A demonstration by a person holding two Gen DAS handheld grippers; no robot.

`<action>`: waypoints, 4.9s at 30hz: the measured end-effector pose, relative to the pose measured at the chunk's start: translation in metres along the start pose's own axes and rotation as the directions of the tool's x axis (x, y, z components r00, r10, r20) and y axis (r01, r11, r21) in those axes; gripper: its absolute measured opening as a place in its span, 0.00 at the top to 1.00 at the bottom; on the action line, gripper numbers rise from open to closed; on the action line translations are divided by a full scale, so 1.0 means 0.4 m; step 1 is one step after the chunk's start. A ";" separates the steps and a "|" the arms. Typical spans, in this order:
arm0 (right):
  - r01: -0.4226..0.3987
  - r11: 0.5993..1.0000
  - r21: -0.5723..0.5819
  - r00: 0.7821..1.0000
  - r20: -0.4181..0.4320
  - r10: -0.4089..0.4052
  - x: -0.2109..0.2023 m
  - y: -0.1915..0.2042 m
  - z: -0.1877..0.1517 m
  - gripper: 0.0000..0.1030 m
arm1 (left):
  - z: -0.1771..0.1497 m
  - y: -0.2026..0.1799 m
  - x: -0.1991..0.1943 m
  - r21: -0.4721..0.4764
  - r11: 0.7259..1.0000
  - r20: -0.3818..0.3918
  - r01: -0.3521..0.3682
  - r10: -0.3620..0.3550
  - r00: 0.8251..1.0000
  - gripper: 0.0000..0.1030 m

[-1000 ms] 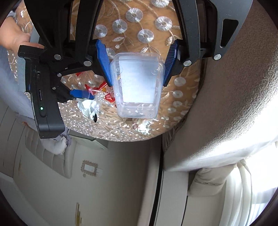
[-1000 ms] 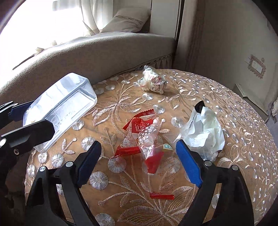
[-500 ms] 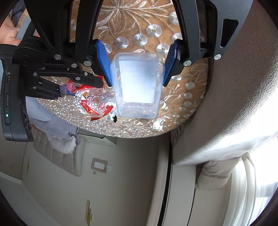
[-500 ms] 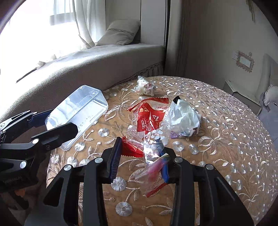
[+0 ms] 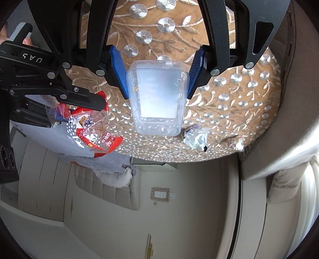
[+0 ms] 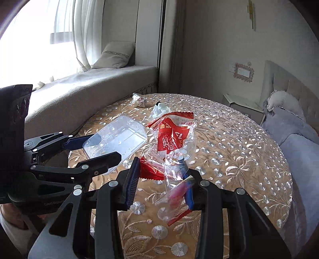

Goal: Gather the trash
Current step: 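Carry the container and red wrapper in both tools over the white bin, then open both tools to drop the container and red wrapper into the bin, then move both open tools back over the table toward the last two items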

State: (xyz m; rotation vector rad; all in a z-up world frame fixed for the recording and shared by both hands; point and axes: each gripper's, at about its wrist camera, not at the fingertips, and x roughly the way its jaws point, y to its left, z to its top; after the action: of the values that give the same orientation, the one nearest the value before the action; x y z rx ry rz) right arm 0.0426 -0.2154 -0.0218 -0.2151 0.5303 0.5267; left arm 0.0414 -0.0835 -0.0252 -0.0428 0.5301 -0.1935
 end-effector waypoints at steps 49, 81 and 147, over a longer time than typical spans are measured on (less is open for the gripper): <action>0.420 0.736 0.531 0.906 -0.293 -0.306 -0.407 -0.409 -0.765 0.61 | -0.452 -0.835 0.130 0.375 0.627 -0.542 0.683 -0.449 0.710 0.46; 0.363 0.712 0.601 0.924 -0.330 -0.193 -0.306 -0.485 -0.803 0.04 | -0.451 -0.849 0.190 0.430 0.634 -0.556 0.643 -0.376 0.741 0.05; -0.176 0.981 -0.077 0.984 -0.003 0.176 0.562 0.030 0.280 0.04 | 0.237 0.520 0.314 -0.139 0.960 0.007 -0.242 0.245 0.970 0.05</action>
State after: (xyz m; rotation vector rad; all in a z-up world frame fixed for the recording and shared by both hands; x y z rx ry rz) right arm 0.2488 -0.0741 -0.0478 -0.2417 0.5284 0.7205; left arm 0.2315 0.0950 -0.0247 -0.1132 0.5196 0.0846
